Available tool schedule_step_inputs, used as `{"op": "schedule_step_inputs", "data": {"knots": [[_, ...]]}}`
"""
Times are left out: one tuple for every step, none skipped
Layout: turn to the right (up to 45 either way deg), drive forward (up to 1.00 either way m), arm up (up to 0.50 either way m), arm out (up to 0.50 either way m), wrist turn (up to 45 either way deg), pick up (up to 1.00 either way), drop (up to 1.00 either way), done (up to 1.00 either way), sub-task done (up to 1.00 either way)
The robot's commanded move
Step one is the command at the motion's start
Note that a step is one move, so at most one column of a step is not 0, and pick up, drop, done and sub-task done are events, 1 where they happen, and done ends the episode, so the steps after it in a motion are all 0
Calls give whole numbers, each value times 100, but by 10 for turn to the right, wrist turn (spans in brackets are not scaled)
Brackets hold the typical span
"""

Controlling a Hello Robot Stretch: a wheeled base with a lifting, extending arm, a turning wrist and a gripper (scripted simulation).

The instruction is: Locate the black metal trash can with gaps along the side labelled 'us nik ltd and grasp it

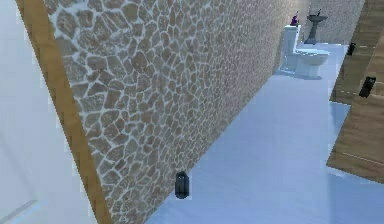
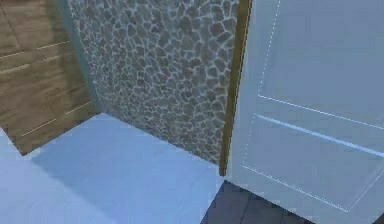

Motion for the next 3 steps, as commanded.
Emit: {"op": "schedule_step_inputs", "data": {"knots": [[90, 0, 0, 0, 0, 0, 0, 0, 0], [0, 40, 0, 0, 0, 0, 0, 0, 0], [-450, 0, 0, 0, 0, 0, 0, 0, 0]]}}
